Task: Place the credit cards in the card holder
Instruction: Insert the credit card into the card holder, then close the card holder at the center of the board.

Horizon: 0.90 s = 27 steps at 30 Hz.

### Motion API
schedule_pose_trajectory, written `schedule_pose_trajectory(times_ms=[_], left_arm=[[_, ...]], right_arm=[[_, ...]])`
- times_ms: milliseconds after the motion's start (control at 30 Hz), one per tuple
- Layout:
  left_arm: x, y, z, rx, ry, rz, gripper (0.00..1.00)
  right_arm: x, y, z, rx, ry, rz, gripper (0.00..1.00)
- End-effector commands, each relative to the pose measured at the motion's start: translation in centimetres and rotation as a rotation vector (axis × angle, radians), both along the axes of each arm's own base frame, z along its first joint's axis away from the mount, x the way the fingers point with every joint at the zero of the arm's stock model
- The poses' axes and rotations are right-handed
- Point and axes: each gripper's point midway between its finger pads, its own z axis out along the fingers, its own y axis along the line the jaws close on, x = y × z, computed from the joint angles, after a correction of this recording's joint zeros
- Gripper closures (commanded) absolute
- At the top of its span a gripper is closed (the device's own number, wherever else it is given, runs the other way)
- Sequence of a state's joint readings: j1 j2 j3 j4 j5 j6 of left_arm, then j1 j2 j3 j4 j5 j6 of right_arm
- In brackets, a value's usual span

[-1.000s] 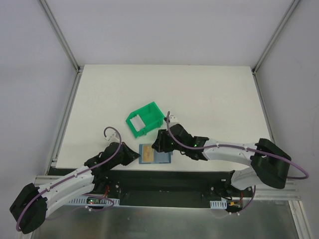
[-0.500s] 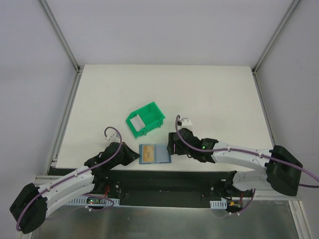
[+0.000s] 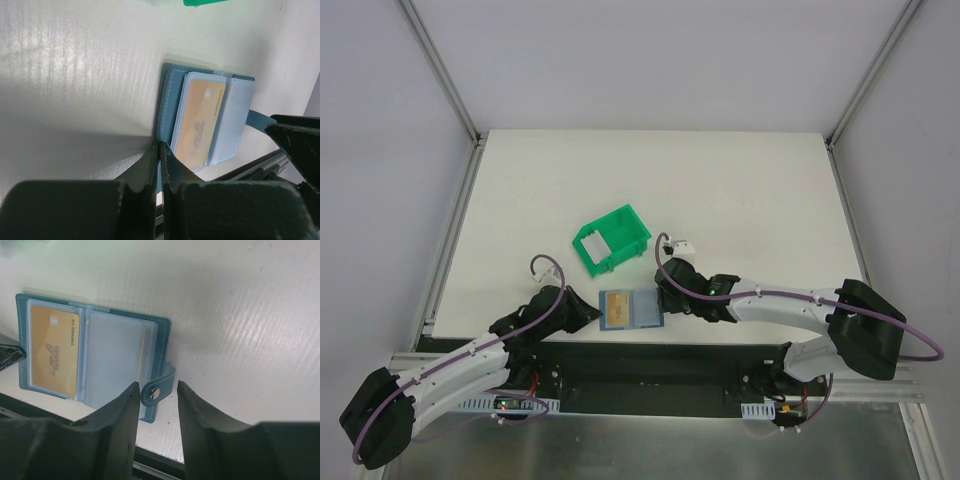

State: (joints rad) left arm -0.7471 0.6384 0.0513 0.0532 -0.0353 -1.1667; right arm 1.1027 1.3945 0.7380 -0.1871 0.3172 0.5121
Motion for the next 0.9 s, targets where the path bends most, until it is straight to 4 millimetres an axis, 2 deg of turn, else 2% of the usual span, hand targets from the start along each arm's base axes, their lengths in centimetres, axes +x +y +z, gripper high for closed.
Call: schedule_pose_trajectory(times_ms=[0, 133, 433, 500, 600, 633, 867], left_arm=[[-1.5, 1.1, -2.9, 0.055, 0.042, -0.022, 1.0], [-1.6, 1.2, -2.9, 0.056, 0.045, -0.023, 1.0], [-1.5, 1.1, -2.8, 0.054, 0.041, -0.024, 1.0], [-1.5, 1.0, -2.7, 0.052, 0.038, -0.03, 1.0], [-1.6, 0.6, -2.3, 0.048, 0.026, -0.065, 1.0], [-1.0, 0.0, -0.9, 0.031, -0.004, -0.071, 1.0], [-0.9, -1.9, 2.1, -0.02, -0.043, -0.164, 1.0]], right_arm=[[0.7, 0.5, 1.1, 0.004, -0.028, -0.016, 0.68], [0.6, 0.2, 1.1, -0.006, -0.031, -0.017, 0.85], [0.7, -0.7, 1.5, -0.012, -0.049, -0.036, 0.95], [0.6, -0.6, 1.6, 0.002, -0.05, -0.036, 0.99], [0.6, 0.0, 2.0, 0.049, -0.056, -0.022, 0.99], [0.5, 0.2, 2.0, 0.061, -0.055, -0.016, 0.99], [0.2, 1.5, 2.2, 0.133, -0.044, 0.006, 0.99]])
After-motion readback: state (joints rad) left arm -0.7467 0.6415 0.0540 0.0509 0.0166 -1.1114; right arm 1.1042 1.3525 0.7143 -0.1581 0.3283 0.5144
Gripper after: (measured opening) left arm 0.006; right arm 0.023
